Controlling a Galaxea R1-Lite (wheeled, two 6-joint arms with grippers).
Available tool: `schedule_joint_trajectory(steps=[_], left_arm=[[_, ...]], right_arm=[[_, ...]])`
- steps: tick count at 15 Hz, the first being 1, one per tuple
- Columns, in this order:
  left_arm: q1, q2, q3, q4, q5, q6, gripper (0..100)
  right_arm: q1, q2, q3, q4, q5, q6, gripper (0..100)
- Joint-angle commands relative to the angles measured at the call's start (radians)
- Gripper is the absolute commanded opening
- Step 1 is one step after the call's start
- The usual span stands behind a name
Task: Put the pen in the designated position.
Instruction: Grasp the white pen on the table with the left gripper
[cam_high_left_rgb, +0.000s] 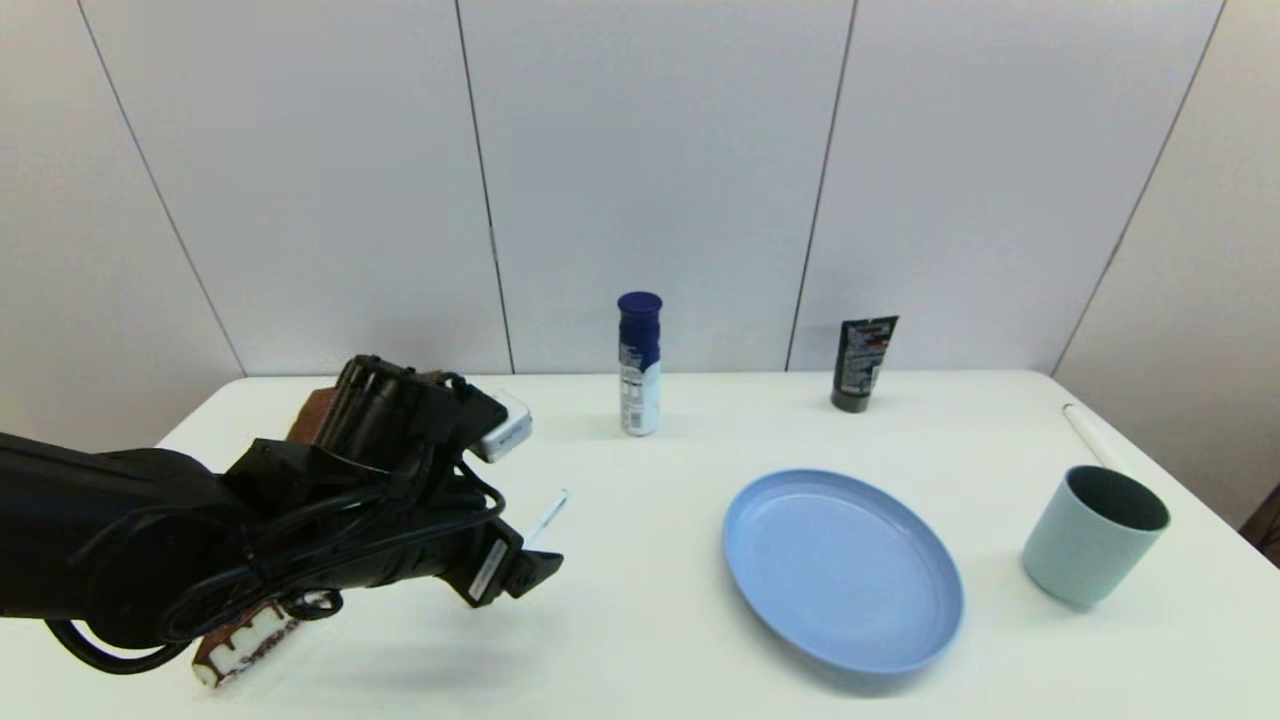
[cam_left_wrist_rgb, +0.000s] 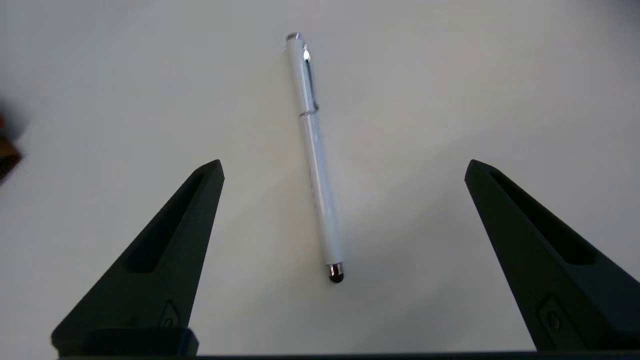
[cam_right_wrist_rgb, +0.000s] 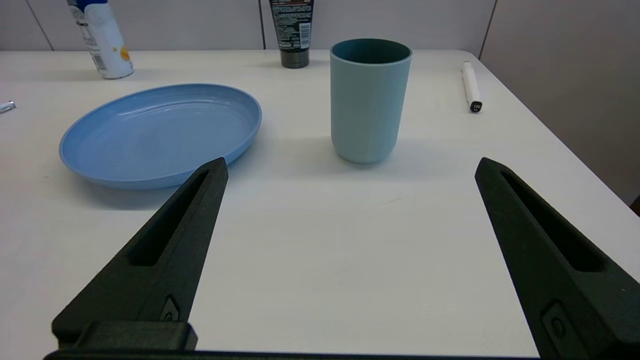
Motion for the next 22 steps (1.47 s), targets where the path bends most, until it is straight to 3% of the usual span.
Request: schedule_joint_trajectory(steps=[1, 8, 15, 22], left_arm=[[0.004, 0.011, 0.017, 0.034, 0.005, -0.009, 100], [0.023, 0.074, -0.023, 0.106, 0.051, -0.023, 100], [0.021, 0.171, -0.152, 0.112, 0.027, -0.026, 100], [0.023, 0.209, -0.118, 0.120, 0.025, -0.026, 100]], right_arm=[[0.000, 0.000, 0.000, 0.000, 0.001, 0.001, 100], [0.000, 0.000, 0.000, 0.000, 0.001, -0.002, 100], [0.000, 0.000, 0.000, 0.000, 0.001, -0.002, 100], [0.000, 0.000, 0.000, 0.000, 0.001, 0.001, 100]])
